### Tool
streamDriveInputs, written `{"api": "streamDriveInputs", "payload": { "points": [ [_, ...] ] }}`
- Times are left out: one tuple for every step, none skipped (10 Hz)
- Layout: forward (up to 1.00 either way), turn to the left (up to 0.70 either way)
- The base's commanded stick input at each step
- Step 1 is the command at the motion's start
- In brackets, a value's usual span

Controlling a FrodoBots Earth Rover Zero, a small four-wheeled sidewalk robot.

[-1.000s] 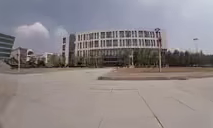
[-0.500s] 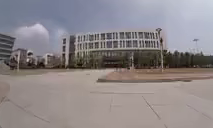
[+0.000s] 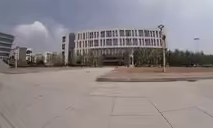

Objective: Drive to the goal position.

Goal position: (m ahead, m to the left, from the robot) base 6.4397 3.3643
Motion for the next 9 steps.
{"api": "streamDriveInputs", "payload": {
  "points": [
    [0.7,0.35],
    [0.7,0.35],
    [0.7,0.35],
    [0.7,0.35],
    [0.7,0.35],
    [0.7,0.35],
    [0.7,0.35],
    [0.7,0.3],
    [0.7,0.21]
  ]
}}
